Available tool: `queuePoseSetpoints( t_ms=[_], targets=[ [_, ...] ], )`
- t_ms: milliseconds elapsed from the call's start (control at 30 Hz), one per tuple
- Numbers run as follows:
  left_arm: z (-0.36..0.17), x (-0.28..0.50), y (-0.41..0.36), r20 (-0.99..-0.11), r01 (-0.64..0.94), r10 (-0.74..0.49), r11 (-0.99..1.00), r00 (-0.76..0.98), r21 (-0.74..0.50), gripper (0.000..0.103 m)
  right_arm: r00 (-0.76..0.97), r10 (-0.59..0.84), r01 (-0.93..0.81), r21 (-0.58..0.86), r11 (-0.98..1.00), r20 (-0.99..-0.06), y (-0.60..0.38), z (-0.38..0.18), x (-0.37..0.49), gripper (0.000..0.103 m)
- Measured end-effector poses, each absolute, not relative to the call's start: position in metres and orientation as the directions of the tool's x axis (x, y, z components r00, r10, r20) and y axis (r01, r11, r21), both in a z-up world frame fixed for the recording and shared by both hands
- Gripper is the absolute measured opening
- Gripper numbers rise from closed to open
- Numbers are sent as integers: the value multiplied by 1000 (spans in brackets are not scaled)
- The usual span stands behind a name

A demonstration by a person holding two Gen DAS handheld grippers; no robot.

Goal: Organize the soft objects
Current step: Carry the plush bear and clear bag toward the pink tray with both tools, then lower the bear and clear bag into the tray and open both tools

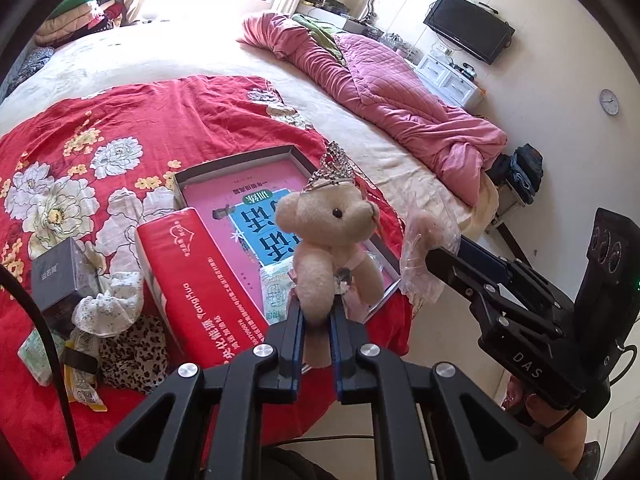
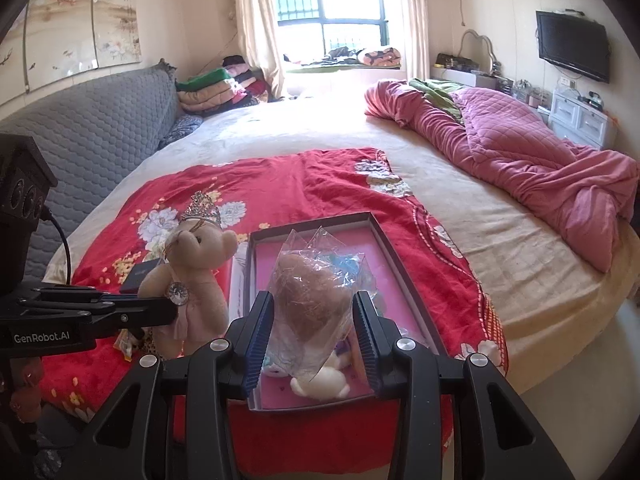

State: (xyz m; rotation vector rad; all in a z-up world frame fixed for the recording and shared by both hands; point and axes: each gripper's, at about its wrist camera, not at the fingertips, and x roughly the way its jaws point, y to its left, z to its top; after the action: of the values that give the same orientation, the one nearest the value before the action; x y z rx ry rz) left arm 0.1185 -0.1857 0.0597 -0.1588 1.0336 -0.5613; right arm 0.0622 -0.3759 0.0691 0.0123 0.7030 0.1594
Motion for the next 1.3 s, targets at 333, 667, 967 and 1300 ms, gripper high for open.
queuePoseSetpoints(
  t_ms=[333, 667, 967, 1300],
  targets=[
    [23, 133, -228, -811, 385, -501, 842, 301, -378, 12, 718, 99, -79, 61, 995, -689, -407, 39, 68, 42],
    [-11, 149, -252, -851, 386, -456, 857, 261, -341, 12, 676, 83, -50, 68, 996, -732, -422, 8, 80, 42],
    [-28, 165, -246, -869, 350, -423, 879, 257, -324, 12, 641, 106, -71, 78, 994, -760, -416, -14, 94, 42],
    [-36, 174, -244, -868, 338, -428, 880, 251, -335, 12, 610, 100, -98, 50, 994, -786, -404, -32, 107, 42]
  ],
)
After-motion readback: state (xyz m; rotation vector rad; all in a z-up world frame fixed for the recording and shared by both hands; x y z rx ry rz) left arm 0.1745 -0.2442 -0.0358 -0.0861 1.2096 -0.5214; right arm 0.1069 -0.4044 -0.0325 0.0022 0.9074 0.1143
